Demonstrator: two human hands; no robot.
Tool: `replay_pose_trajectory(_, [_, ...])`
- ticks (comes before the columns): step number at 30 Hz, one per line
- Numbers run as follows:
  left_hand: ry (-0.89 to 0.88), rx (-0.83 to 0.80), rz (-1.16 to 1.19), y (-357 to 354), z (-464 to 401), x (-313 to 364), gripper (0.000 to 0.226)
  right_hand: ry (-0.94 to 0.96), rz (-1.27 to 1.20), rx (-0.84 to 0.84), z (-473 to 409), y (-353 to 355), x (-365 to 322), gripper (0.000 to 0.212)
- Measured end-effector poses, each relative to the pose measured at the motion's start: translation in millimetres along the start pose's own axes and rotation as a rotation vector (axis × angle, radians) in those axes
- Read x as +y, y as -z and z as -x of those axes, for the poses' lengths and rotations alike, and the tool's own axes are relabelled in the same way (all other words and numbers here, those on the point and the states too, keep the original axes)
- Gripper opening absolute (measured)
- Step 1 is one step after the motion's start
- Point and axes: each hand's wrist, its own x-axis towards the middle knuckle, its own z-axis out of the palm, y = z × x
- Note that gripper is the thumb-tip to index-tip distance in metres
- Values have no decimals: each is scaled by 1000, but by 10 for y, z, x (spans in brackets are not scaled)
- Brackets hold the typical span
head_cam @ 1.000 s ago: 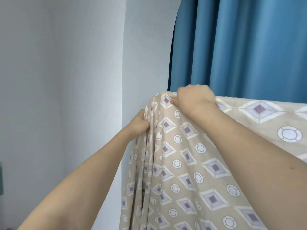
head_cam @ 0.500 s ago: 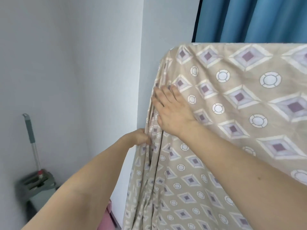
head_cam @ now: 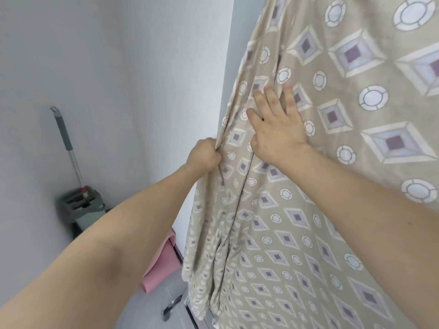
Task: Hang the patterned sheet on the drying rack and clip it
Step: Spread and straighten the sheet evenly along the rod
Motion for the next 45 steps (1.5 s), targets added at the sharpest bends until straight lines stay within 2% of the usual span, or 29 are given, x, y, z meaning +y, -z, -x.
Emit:
replay_pose_trajectory(3, [133,317,213,25,-26,-45,25,-11,4,11,69,-97,-16,65])
replay_pose_trajectory(4, [158,364,243,36,-50,-58,26,-15,3,18,95,-129,-10,65])
replay_pose_trajectory(6, [179,240,193,40,-88,-74,29,-21,9,41,144,-185,8,65])
replay_pose_trajectory(8, [205,-21,37,29,-88,-87,26,-27,-2,78,199,-214,3,65])
replay_pose_trajectory(9, [233,-103,-49,27,-65,-85,21,-29,-2,92,228,-228,-13,65])
replay_pose_trajectory(10, [258,-96,-107,24,-67,-101,14,-27,5,97,259,-235,-29,66])
replay_pose_trajectory(13, [297,197,-46,84,-98,-125,8,-25,37,101,345,-238,-46,68])
replay_pose_trajectory(15, [296,264,-28,134,-129,-126,10,-36,45,98,385,-237,-17,70])
replay_pose_trajectory(17, [249,198,-114,156,-136,-72,12,-56,30,104,415,-235,31,70])
replay_pose_trajectory(19, [158,63,-219,175,-81,75,18,-83,22,116,456,-219,95,71])
replay_pose_trajectory(21, [169,-196,-383,180,0,191,20,-100,26,119,489,-201,142,72])
replay_pose_trajectory(22, [258,-347,-416,183,32,215,20,-105,25,119,505,-196,156,72])
replay_pose_trajectory(23, [372,-449,-393,175,48,207,21,-112,17,120,532,-183,181,71])
replay_pose_trajectory(25, [563,-454,-110,176,28,161,17,-130,-8,118,582,-147,225,68])
replay_pose_trajectory(27, [633,-182,293,233,-93,122,11,-130,-6,92,635,-103,269,68])
replay_pose_trajectory(28, [607,-30,401,288,-137,130,10,-128,-3,79,667,-84,292,69])
replay_pose_trajectory(30, [518,159,354,385,-230,93,9,-139,4,76,717,-59,349,70])
replay_pose_trajectory(33, [406,168,215,405,-288,186,46,-169,10,79,776,-48,437,72])
replay_pose_trajectory(34, [348,193,210,428,-247,333,47,-175,7,77,792,-30,470,73])
replay_pose_trajectory(35, [277,239,229,450,-235,492,38,-177,10,81,798,-10,505,74])
replay_pose_trajectory(36, [204,302,277,483,-216,677,28,-179,21,93,797,23,546,74])
replay_pose_trajectory(39, [-28,408,483,608,-130,1305,20,-211,41,168,762,182,730,74])
replay_pose_trajectory(41, [-185,431,529,676,-82,1709,21,-257,42,226,709,327,904,75])
replay_pose_trajectory(45, [-421,453,474,763,-39,2384,31,-292,65,323,642,649,1229,73])
